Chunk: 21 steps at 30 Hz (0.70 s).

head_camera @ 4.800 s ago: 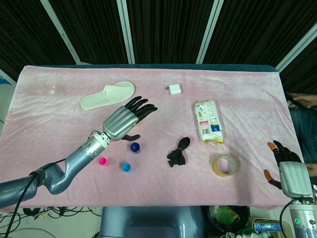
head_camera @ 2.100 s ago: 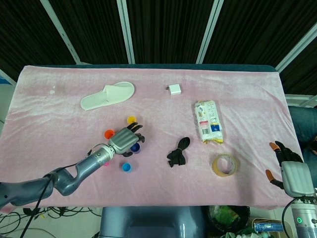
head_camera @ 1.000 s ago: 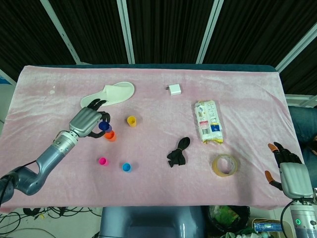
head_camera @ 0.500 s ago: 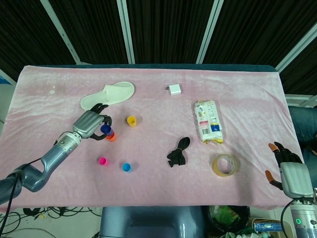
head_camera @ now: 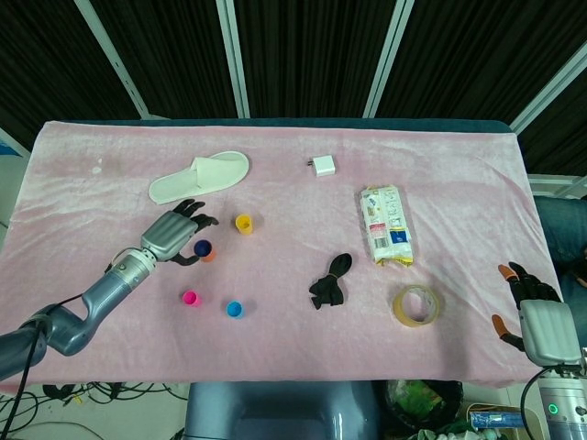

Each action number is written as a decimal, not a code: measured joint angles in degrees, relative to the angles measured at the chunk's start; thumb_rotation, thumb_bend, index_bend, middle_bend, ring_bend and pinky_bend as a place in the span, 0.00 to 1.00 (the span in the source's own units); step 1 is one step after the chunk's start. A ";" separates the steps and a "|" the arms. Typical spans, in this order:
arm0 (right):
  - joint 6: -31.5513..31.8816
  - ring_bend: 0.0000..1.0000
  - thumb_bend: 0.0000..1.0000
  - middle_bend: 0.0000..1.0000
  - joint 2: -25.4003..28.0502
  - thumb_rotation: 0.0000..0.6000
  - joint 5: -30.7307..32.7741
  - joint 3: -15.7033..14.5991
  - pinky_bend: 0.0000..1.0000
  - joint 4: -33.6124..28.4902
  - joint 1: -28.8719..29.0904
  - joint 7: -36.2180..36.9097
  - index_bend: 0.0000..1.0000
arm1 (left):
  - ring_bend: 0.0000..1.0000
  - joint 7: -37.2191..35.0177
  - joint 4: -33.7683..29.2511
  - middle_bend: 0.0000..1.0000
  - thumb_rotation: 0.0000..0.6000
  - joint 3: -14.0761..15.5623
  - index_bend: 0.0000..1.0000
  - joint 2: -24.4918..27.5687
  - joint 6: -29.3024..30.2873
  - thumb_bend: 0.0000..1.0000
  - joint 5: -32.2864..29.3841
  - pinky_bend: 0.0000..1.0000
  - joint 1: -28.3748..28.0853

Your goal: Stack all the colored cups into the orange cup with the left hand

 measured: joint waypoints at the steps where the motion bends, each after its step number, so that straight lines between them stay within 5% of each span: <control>1: 0.01 0.17 0.25 0.10 -0.01 1.00 -0.01 -0.01 0.24 0.01 0.00 -0.01 0.15 | 0.00 0.09 -0.30 0.20 1.00 -0.16 0.13 0.23 0.25 0.20 -0.14 0.00 0.08; 11: -0.14 0.17 0.25 0.10 -0.01 1.00 0.08 -0.06 0.24 -0.16 0.01 0.01 0.15 | 0.00 0.14 -1.37 0.21 1.00 -4.04 0.15 1.33 3.15 0.20 -1.86 0.00 -0.32; 21: -0.16 0.17 0.25 0.10 0.09 1.00 0.44 0.12 0.24 -0.14 -0.02 0.18 0.15 | 0.00 1.72 4.45 0.25 1.00 -6.87 0.17 -3.27 -4.33 0.20 -4.59 0.00 -6.87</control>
